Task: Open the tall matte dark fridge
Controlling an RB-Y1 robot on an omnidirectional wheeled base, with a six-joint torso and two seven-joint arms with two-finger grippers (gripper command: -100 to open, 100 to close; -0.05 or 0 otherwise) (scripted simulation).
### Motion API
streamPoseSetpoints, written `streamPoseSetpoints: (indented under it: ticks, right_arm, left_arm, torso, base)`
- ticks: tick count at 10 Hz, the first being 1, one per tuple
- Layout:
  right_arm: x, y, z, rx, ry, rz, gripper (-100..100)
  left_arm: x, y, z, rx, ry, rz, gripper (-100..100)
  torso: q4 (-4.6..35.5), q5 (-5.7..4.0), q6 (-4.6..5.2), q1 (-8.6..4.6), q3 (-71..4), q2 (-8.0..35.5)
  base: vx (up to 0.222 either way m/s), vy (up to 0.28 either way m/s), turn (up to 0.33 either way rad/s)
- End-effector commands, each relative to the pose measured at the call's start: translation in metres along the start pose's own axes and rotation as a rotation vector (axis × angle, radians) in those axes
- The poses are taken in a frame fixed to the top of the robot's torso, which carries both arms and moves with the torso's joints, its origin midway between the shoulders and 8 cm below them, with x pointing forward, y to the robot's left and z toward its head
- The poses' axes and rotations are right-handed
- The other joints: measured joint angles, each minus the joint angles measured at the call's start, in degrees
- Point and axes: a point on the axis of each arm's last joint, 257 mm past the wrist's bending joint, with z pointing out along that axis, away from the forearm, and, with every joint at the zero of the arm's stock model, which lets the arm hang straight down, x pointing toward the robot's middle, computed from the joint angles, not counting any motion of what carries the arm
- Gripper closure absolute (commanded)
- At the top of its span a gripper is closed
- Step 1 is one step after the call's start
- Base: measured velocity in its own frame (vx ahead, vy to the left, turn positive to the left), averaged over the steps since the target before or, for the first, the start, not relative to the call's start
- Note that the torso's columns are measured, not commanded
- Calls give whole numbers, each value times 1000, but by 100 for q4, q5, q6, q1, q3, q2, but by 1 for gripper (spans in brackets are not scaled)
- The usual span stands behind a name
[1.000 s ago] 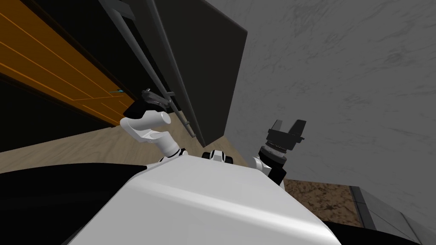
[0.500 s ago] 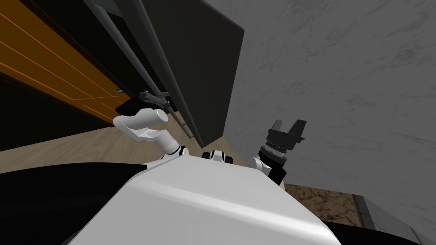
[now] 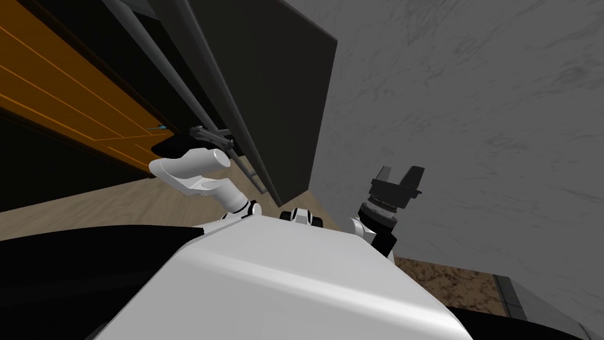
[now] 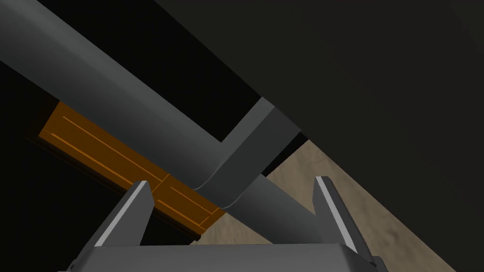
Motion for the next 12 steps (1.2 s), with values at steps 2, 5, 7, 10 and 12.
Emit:
streamPoseSetpoints:
  ticks: [2,5,7,10,12]
  right_arm:
    - [0,0,0,0,0,0,0]
    - [0,0,0,0,0,0,0]
    - [0,0,0,0,0,0,0]
    - [0,0,0,0,0,0,0]
    - [0,0,0,0,0,0,0]
  left_arm:
    - [19,15,2,-44,51,-1,100]
    - [28,24,3,-70,76,-1,100]
    - [46,41,4,-120,125,-2,100]
    - [65,58,3,-170,174,-2,100]
    - [74,66,2,-195,199,-2,100]
  torso:
    - [5,-14,15,25,-1,13]
    - [4,-20,14,39,-48,-55]
    - [-5,-35,42,-15,-63,-73]
    - [-3,-36,40,-31,-53,-60]
    - [2,-30,24,-13,-45,-54]
  base:
    - [-150,202,-38]
    - [-105,264,-7]
    - [-147,277,-22]
    - [-166,258,-46]
    - [-122,266,-27]
